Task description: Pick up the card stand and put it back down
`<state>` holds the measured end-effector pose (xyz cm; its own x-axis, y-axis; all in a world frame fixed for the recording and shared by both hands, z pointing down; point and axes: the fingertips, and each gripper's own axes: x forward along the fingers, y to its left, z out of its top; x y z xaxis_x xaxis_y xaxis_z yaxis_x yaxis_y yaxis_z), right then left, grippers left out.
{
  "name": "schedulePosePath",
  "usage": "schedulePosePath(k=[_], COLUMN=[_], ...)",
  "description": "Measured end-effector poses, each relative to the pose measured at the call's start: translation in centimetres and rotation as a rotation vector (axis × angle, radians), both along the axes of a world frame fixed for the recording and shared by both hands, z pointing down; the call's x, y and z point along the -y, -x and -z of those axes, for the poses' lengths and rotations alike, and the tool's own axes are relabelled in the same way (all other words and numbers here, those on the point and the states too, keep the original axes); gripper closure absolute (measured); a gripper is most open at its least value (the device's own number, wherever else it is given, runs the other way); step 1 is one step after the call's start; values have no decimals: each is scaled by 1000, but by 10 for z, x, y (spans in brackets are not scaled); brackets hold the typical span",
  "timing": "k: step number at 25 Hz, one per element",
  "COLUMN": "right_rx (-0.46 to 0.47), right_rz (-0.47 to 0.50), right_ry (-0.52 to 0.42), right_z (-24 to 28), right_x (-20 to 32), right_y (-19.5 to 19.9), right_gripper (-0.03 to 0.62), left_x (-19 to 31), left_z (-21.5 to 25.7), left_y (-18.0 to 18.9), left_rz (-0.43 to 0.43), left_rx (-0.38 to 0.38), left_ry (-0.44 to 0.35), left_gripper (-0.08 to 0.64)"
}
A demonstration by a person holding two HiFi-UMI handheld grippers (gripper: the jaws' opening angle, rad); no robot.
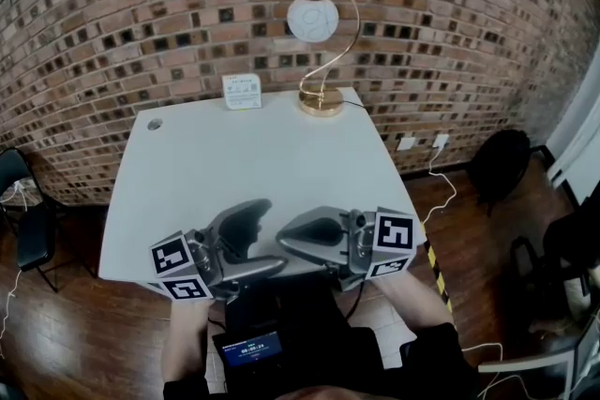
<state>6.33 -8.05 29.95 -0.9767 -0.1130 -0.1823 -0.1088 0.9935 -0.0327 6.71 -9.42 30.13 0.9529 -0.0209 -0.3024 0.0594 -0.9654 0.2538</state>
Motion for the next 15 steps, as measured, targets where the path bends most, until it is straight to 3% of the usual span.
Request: schedulePosePath(k=[15], right_rx=[-13], right_rz=[4], right_ry=[17], right_z=[-8], right_x=[4], right_y=[1], right_gripper=[574], left_x=[4], left_z=[-5], left_y=[1], left_rz=[2], left_rx=[-2], left_ry=[17], left_gripper=[117])
